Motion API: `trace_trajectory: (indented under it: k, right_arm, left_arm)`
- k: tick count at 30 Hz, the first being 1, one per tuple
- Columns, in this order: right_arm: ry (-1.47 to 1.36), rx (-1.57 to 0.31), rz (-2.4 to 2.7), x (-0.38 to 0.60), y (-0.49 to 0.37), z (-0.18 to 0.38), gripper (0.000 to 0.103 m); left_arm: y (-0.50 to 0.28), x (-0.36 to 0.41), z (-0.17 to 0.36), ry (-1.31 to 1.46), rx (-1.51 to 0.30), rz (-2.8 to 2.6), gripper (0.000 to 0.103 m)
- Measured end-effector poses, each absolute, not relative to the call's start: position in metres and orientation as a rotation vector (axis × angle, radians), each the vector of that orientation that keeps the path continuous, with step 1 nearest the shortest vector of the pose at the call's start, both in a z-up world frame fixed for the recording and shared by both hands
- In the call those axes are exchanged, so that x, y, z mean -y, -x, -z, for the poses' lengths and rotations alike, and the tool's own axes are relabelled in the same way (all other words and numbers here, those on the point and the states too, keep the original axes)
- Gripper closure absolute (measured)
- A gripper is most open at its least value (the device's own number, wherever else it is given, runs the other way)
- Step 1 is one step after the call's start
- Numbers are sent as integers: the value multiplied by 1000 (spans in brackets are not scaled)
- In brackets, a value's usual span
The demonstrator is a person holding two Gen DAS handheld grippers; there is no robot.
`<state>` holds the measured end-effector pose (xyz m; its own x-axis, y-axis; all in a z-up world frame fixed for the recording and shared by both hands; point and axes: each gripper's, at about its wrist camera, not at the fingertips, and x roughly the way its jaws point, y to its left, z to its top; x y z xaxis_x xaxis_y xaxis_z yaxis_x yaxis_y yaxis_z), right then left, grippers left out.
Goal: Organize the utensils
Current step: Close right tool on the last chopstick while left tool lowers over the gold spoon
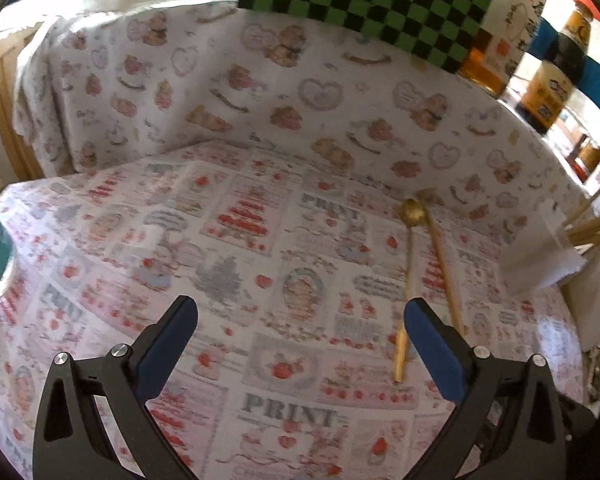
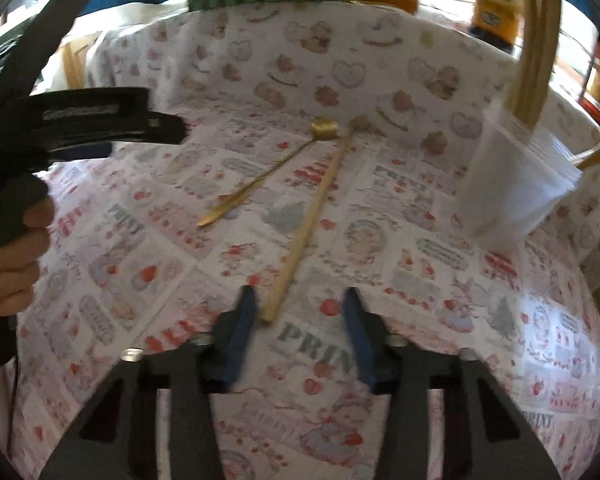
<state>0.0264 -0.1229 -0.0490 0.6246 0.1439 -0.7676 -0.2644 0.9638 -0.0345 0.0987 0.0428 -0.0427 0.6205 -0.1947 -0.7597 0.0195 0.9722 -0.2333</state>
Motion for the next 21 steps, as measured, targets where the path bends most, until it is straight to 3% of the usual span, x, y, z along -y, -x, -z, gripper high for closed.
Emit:
trace_trajectory:
  k: [1,2,6,16,21]
  right_arm:
    - [143,-866,-250,122,-26,49,87]
    - [146,-865,-245,122,-26,50,91]
    - [191,-853,-174,126,-23,49,93]
    - [14,-602,-48,173,1,-6,95]
    - [-26,-608,-33,186,-3,-12,95]
  left_arm:
    - [-98,-41,43,220,-897,146,1]
    - [-98,-38,44,226,-897,174,1]
    - [-87,-11,41,131,-853,248,7]
    - [-89,15,51,88,-878,390,66]
    - [-90,27,63,12,-959,339,75]
